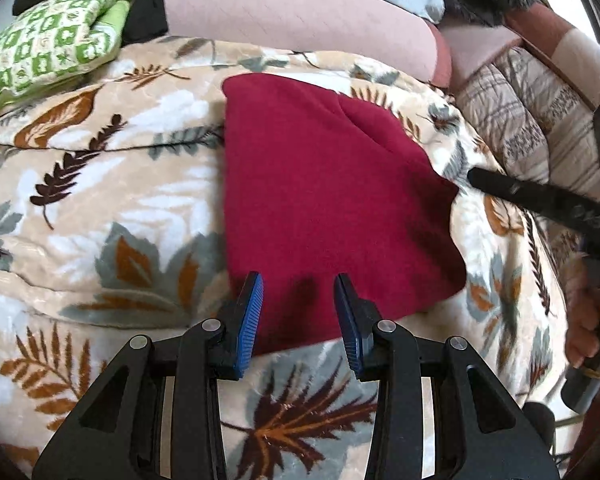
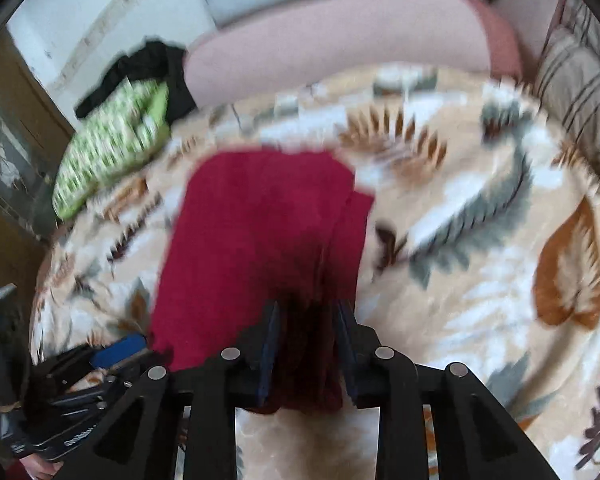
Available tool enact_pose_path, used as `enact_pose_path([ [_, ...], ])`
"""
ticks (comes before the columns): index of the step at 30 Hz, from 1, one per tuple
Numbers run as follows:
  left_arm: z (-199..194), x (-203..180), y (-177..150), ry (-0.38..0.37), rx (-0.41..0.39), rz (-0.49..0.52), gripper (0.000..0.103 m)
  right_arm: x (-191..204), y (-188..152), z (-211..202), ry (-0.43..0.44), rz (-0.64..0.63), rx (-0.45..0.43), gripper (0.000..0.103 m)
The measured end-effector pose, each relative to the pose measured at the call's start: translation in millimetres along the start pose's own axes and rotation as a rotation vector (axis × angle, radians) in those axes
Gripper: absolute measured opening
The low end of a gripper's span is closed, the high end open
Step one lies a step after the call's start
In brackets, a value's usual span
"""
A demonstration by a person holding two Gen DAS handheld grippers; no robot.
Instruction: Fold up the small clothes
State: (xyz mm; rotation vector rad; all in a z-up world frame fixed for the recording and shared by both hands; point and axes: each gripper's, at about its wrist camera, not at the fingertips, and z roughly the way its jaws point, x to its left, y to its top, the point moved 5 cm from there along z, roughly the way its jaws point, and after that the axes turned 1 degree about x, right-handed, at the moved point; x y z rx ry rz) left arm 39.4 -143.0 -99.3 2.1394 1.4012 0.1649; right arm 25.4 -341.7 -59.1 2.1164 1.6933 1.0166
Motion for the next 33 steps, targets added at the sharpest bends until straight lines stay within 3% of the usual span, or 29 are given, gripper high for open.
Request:
enact_pose_path([
  [3, 8.6, 2.8, 1.7, 0.017, 0.014, -0.012, 0.036, 20.0, 14.9, 10.0, 0.036, -0.048, -0.017, 0.027],
  [6, 18.9, 4.5, 0.8, 0.028, 0.035, -0.021, 0.036, 27.0, 21.4, 38.7, 0.019, -0.073, 0.005, 0.027],
  [12, 27.3, -1.3, -1.9, 0.040, 0.038, 0.010, 0.036, -14.9, 7.5, 78.2, -0.090, -0.020, 0.074, 0.020],
  [17, 27.7, -2.0, -3.4, 0.053, 0.035, 0.016, 0.036, -21.0, 1.2, 73.1, -0.075, 0.014, 0.077, 0.021],
  [25, 28.6, -1.8, -5.6, 0.068, 0.033, 0.009, 0.037, 17.3, -4.9, 24.2, -0.034, -0.057, 0.012, 0.026],
  [28, 28.4, -1.3, -6.3, 0.070, 0.034, 0.007, 0.037, 21.3, -18.2, 29.6, -0.035, -0.081, 0.024, 0.027],
  [31, 28.9, -1.4, -6.8, 0.071, 0.040, 0.006, 0.039, 2.0, -36.7, 53.8, -0.109, -0.056, 0.107, 0.026],
  [33, 28.2, -2.7, -7.6, 0.078, 0.044, 0.013, 0.042, -8.9, -45.7, 61.4, -0.082, -0.022, 0.113, 0.027],
])
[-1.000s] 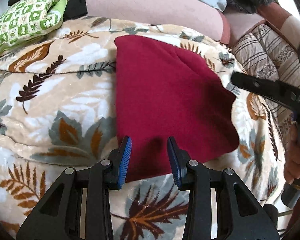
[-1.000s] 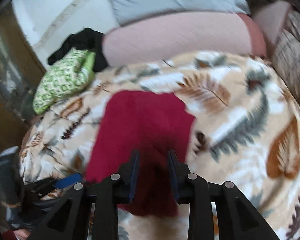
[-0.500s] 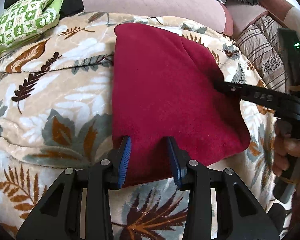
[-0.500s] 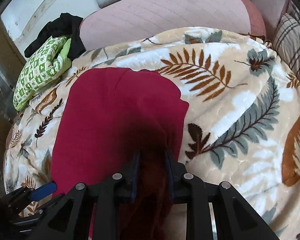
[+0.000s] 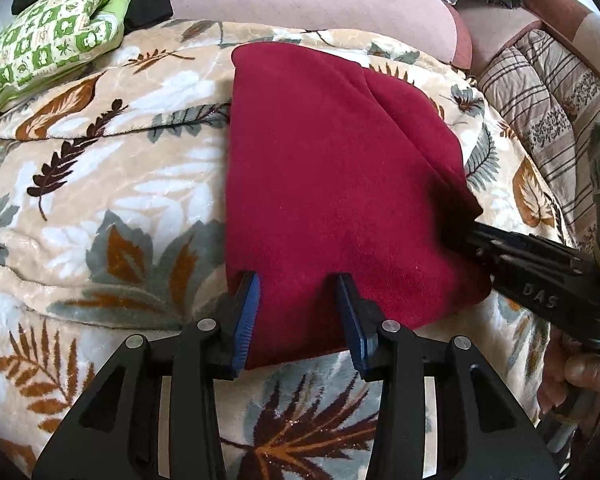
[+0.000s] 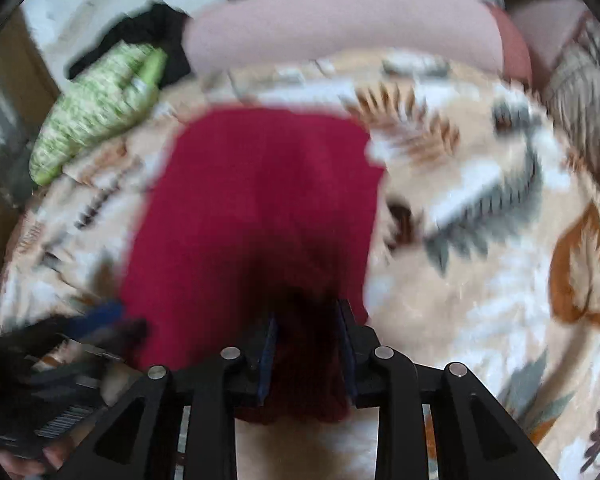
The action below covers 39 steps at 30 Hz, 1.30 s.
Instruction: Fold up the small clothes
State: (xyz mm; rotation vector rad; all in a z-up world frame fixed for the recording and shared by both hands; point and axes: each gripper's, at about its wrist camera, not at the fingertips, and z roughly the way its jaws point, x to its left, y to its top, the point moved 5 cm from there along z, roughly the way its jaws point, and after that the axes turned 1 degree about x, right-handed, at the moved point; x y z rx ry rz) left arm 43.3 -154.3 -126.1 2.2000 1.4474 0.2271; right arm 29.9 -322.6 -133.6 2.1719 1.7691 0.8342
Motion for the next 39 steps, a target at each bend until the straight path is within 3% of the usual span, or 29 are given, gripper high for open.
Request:
enact_pose_path([
  [6, -12.2, 7.6, 4.2, -0.037, -0.003, -0.034, 0.048, -0.1, 5.0, -31.1, 0.036, 0.017, -0.052, 0.031],
  [8, -15.9, 14.6, 9.9, -0.052, -0.012, -0.066, 0.061, -2.0, 11.0, -44.2, 0.049, 0.039, -0.104, 0.036],
  [9, -17.3, 17.8, 13.0, -0.057, -0.019, -0.083, 0.066, -3.3, 14.8, -49.1, 0.060, 0.059, -0.129, 0.046],
  [10, -18.6, 20.4, 16.3, -0.064, -0.026, -0.098, 0.066, -4.7, 18.7, -50.8, 0.072, 0.075, -0.143, 0.053],
  [14, -16.8, 22.7, 23.7, -0.056, -0.031, -0.110, 0.066, -5.9, 38.1, -32.5, 0.087, 0.109, -0.124, 0.053],
  [15, -16.1, 22.2, 24.1, -0.054, -0.030, -0.109, 0.066, -7.0, 42.6, -23.2, 0.078, 0.118, -0.109, 0.052],
  [18, -11.6, 18.2, 25.1, -0.043, -0.026, -0.088, 0.066, -11.9, 49.9, -11.4, 0.129, 0.177, -0.095, 0.018],
  [20, -8.2, 17.3, 24.6, -0.038, -0.024, -0.079, 0.066, -13.1, 51.5, -12.2, 0.103, 0.156, -0.104, 0.013],
  [24, 0.3, 18.8, 21.3, -0.037, -0.003, -0.089, 0.066, -20.3, 42.6, 1.2, 0.037, 0.124, -0.066, 0.011],
  [39, 8.5, 30.6, 34.8, -0.089, 0.018, -0.145, 0.066, -18.9, 39.0, -10.2, 0.034, 0.080, -0.068, 0.011],
])
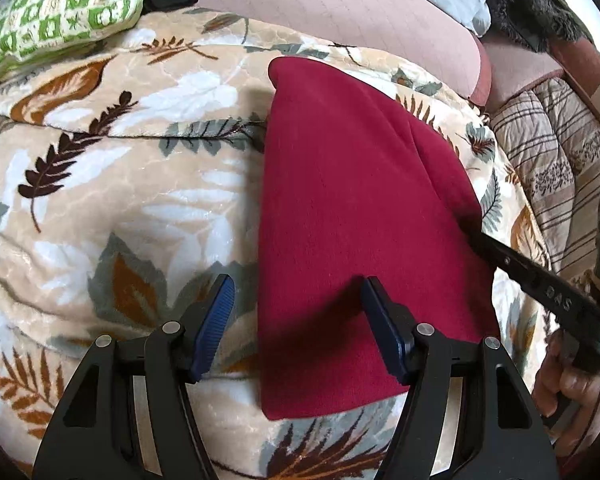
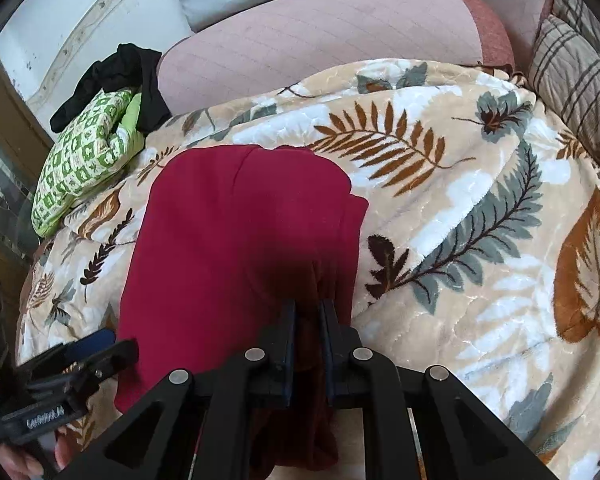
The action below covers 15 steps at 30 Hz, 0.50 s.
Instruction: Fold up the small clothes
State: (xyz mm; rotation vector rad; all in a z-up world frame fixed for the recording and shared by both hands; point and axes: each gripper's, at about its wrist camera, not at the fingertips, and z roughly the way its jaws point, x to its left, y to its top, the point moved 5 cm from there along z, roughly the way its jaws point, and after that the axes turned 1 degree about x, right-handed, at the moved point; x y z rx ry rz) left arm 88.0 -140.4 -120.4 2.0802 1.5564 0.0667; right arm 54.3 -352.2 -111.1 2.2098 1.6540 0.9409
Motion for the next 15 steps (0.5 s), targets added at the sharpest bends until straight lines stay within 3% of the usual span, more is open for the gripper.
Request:
enact_pose_path([
  [7, 9.0, 2.5, 9.5, -0.052, 0.022, -0.034, 0.071, 5.2, -1.1, -3.5, -0.020, -0.049, 0.002, 0.008],
  [12, 16.7, -0.7, 9.0, -0.058, 0.035, -0.022, 0.072, 1.0, 0.7, -8.5, 0.049, -0.001, -0.034, 0.010],
  [14, 18.2, -1.2, 8.7, -0.057, 0.035, -0.018, 0.072, -1.4, 2.0, -10.6, 0.051, 0.019, -0.048, 0.030],
  [15, 18.8, -1.7, 8.8, -0.059, 0.035, -0.017, 0.073, -3.3, 2.8, -10.6, 0.051, 0.033, -0.049, 0.050],
])
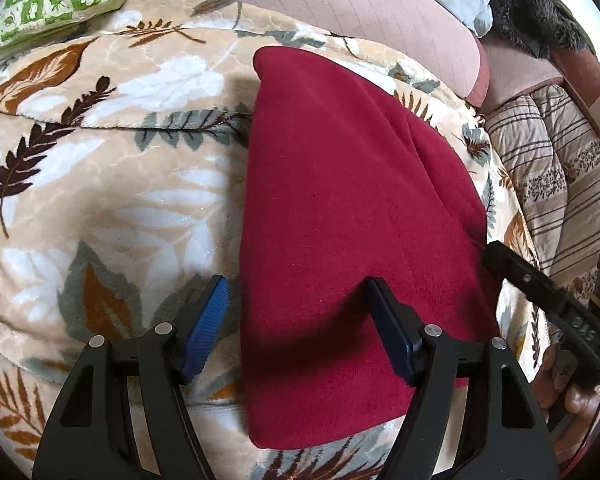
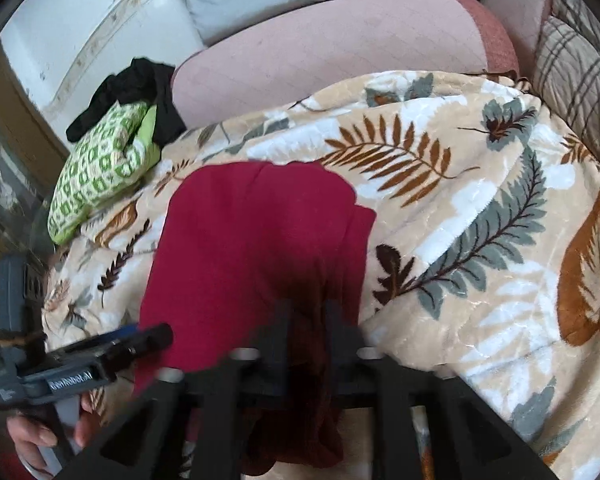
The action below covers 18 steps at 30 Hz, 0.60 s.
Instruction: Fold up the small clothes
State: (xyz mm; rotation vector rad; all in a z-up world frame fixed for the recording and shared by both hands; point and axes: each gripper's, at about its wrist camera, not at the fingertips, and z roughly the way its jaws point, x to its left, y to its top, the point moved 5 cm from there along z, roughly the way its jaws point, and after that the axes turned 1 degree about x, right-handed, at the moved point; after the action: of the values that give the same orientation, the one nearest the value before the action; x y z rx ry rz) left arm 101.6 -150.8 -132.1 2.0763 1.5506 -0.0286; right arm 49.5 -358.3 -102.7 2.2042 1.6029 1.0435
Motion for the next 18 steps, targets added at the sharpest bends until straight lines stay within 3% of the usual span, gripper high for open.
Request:
enact_pose_path([
  [3, 2.8, 0.3, 1.7, -0.005, 0.001, -0.002, 0.076, -1.5, 2.4, 1.9, 0.051, 0.046, -0.006, 0.058],
  [6, 6.4, 0.1, 3.6, -0.019, 0.005, -0.001, 0.077, 0.2, 5.2, 11.1, 0.071, 0.062, -0.010, 0.076],
  [11, 20.4, 2.4, 12.0, -0.043, 0.016, 0.009, 0.085, -5.4, 9.6, 46.8, 0.088, 0.088, 0.050, 0.076],
  [15, 31.2, 1.2, 16.8, -0.092, 0.013, -0.008, 0.086, -12.2, 9.1, 68.8, 0.191, 0.161, 0.069, 0.075],
  [17, 30.7, -1.7, 16.5, -0.088, 0.002, 0.004, 0.085, -11.2, 8.9, 69.0, 0.205, 0.166, 0.053, 0.066],
  [18, 29.9, -3.6, 15.9, -0.092, -0.006, 0.009, 0.080, -9.1, 8.7, 67.8, 0.200, 0.155, 0.049, 0.062],
])
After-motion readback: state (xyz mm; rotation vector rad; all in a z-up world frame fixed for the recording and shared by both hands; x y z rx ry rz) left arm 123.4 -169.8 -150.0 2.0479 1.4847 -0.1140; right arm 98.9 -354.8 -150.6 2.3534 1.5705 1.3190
